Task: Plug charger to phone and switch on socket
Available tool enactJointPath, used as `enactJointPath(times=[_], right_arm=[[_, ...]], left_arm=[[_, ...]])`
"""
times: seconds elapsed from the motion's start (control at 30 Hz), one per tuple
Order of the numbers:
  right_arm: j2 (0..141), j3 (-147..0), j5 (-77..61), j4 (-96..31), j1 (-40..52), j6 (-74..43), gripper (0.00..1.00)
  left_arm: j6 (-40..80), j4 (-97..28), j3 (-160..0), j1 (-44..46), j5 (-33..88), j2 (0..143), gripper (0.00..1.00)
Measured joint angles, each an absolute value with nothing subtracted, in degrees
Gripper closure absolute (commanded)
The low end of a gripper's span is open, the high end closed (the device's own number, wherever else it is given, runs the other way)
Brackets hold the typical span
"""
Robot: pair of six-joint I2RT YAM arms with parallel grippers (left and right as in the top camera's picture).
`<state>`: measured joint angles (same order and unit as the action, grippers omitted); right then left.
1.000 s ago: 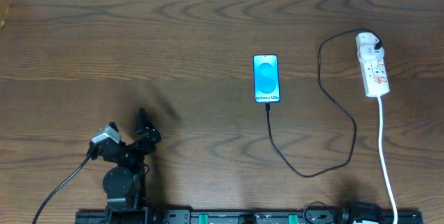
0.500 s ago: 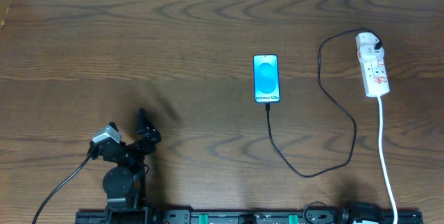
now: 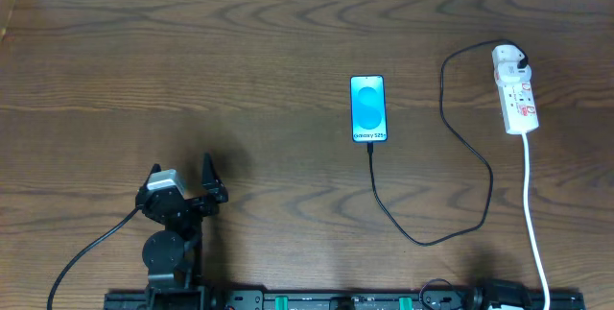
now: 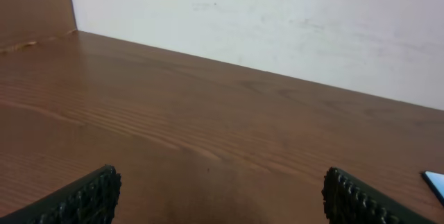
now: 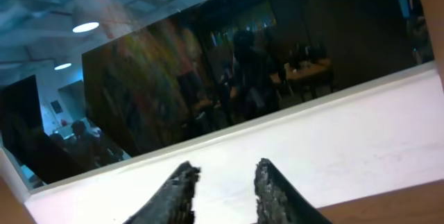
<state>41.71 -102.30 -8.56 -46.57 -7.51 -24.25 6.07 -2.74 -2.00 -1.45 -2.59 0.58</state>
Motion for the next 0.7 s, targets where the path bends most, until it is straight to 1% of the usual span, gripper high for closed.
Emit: enactJointPath(times=[0.03, 0.1, 0.13, 0.17, 0.37, 0.6, 0.7], right_arm=[[41.71, -102.30, -8.62, -46.39, -7.51, -24.08, 0.51], [41.71, -102.30, -8.80, -45.82, -7.51, -24.40, 0.29], [41.71, -102.30, -8.95, -45.76, -7.51, -24.64, 0.17], [41.71, -102.30, -8.99, -45.82, -7.51, -24.45, 0.01], [41.71, -102.02, -9.17, -50.43, -7.51, -24.43, 0.01], [41.87, -101.30, -9.21, -65.91, -7.51, -24.58, 0.01], [41.89, -101.12, -9.19, -67.20, -7.51, -25.58, 0.01]], left_arm=[[5.91, -2.76, -2.00, -1.45, -2.44, 0.60, 0.07], [5.72, -2.76, -2.00, -1.45, -2.24, 0.60, 0.07], [5.69, -2.76, -2.00, -1.45, -2.20, 0.58, 0.07], [5.69, -2.76, -2.00, -1.45, -2.07, 0.60, 0.07], [5.65, -2.79, -1.98, -1.45, -1.83, 0.60, 0.07], [5.50, -2.79, -1.98, -1.45, -1.80, 0.60, 0.07], [5.50, -2.79, -1.98, -1.45, -1.80, 0.60, 0.07]])
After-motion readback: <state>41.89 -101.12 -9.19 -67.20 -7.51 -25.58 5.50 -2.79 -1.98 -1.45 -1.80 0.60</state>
